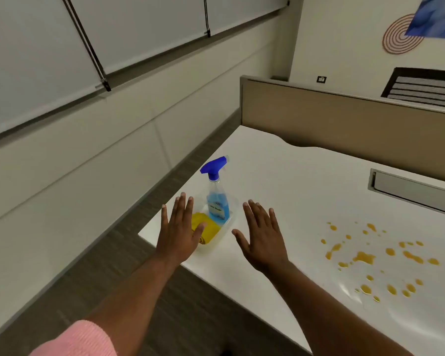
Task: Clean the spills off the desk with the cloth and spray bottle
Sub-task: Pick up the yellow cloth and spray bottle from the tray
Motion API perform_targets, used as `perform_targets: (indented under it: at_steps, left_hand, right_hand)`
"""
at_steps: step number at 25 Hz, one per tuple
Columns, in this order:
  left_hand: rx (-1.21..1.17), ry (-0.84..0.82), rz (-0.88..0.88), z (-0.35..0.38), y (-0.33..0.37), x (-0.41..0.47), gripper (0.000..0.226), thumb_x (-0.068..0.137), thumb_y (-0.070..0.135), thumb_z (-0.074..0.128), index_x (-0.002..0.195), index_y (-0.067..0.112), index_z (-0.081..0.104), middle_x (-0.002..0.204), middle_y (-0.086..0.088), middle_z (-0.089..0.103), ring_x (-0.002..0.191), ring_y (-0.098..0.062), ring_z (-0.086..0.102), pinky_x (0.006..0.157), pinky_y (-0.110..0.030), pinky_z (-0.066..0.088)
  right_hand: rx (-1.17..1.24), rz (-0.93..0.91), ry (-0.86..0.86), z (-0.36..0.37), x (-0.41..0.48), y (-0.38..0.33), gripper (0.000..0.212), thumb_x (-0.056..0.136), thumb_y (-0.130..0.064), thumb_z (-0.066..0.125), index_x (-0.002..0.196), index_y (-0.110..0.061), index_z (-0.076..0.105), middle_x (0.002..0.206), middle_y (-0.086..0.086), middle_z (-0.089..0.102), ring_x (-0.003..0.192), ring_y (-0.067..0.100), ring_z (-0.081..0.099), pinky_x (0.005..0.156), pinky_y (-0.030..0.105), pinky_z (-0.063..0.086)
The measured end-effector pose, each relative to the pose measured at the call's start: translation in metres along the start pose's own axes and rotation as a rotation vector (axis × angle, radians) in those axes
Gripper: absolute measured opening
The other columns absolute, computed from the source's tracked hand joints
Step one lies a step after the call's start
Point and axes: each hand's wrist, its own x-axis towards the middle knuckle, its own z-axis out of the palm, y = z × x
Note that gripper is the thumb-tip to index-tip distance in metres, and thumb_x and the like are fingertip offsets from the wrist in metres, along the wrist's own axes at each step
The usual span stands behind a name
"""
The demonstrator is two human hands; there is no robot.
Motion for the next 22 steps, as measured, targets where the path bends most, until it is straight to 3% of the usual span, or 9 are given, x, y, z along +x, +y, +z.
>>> perform_targets:
  at_steps: [3,7,11,14,17,22]
  left_hand:
    - [0.051,-0.075,-0.015,0.011,-0.022,0.015,0.073,0.099,0.057,0.041,0.157,0.016,0.025,0.168,-0.01,0.014,0.155,-0.025,0.016,0.123,-0.056,0.0]
    - [0.074,-0.187,0.046,0.026,-0.043,0.034,0.062,0.097,0.055,0.05,0.148,0.02,0.044,0.157,-0.006,0.042,0.149,-0.024,0.034,0.123,-0.059,0.001]
    - [0.114,-0.258,0.159,0.033,-0.048,0.055,0.057,0.094,0.052,0.058,0.142,0.021,0.051,0.148,-0.003,0.054,0.143,-0.021,0.042,0.121,-0.048,-0.012]
    - [0.145,-0.33,0.229,0.045,-0.049,0.069,0.06,0.095,0.052,0.056,0.147,0.023,0.045,0.162,-0.004,0.035,0.155,-0.026,0.014,0.118,-0.046,-0.018]
    - [0.236,-0.396,0.272,0.057,-0.051,0.079,0.071,0.095,0.056,0.052,0.154,0.023,0.034,0.17,-0.006,0.003,0.152,-0.029,-0.022,0.11,-0.046,-0.031]
    - [0.256,-0.427,0.29,0.068,-0.057,0.088,0.083,0.09,0.061,0.055,0.157,0.021,0.025,0.168,-0.007,-0.013,0.14,-0.027,-0.04,0.105,-0.046,-0.037]
  right_hand:
    - [-0.002,-0.031,-0.072,0.019,0.016,-0.015,0.076,0.098,-0.072,0.006,0.161,-0.029,0.011,0.168,-0.003,0.02,0.156,0.016,0.013,0.123,0.039,-0.012]
    - [0.022,-0.072,-0.06,0.051,0.034,-0.032,0.067,0.104,-0.066,0.015,0.151,-0.025,0.041,0.152,-0.001,0.052,0.144,0.019,0.041,0.124,0.039,0.004]
    - [0.014,-0.085,-0.106,0.072,0.052,-0.041,0.066,0.104,-0.063,0.012,0.129,-0.027,0.062,0.129,-0.005,0.069,0.136,0.02,0.05,0.122,0.042,0.002]
    - [-0.059,-0.04,-0.195,0.079,0.068,-0.049,0.07,0.1,-0.066,0.009,0.111,-0.028,0.067,0.119,-0.005,0.072,0.134,0.02,0.051,0.12,0.043,-0.008]
    - [-0.127,0.046,-0.293,0.082,0.08,-0.055,0.055,0.098,-0.065,0.027,0.098,-0.026,0.066,0.114,-0.005,0.073,0.129,0.019,0.054,0.12,0.048,-0.01]
    - [-0.126,0.149,-0.367,0.082,0.099,-0.067,0.03,0.094,-0.044,0.058,0.113,-0.021,0.064,0.12,-0.001,0.07,0.128,0.02,0.055,0.123,0.05,-0.007]
